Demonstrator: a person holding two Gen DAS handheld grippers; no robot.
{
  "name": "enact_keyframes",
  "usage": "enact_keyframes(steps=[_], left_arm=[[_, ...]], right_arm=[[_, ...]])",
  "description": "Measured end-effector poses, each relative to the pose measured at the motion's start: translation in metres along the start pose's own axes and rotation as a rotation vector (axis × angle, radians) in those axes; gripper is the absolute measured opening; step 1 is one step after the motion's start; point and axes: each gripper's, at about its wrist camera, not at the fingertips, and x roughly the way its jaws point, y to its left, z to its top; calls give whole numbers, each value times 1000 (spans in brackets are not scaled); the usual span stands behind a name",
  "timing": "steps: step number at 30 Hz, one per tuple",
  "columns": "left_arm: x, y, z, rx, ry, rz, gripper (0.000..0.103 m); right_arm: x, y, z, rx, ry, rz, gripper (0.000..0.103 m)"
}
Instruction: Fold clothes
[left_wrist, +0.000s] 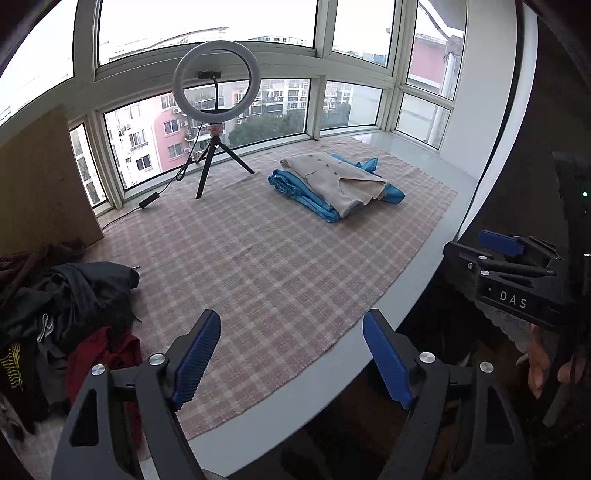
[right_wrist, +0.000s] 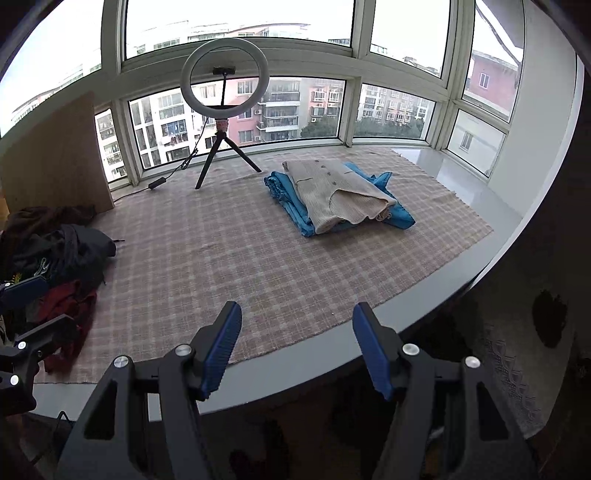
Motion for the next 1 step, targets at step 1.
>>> enact_keyframes(steps=[1], left_arm=[[-1, 1, -1, -3, -1, 3, 78]], right_arm=[[-1, 1, 0, -3, -1, 0, 62]])
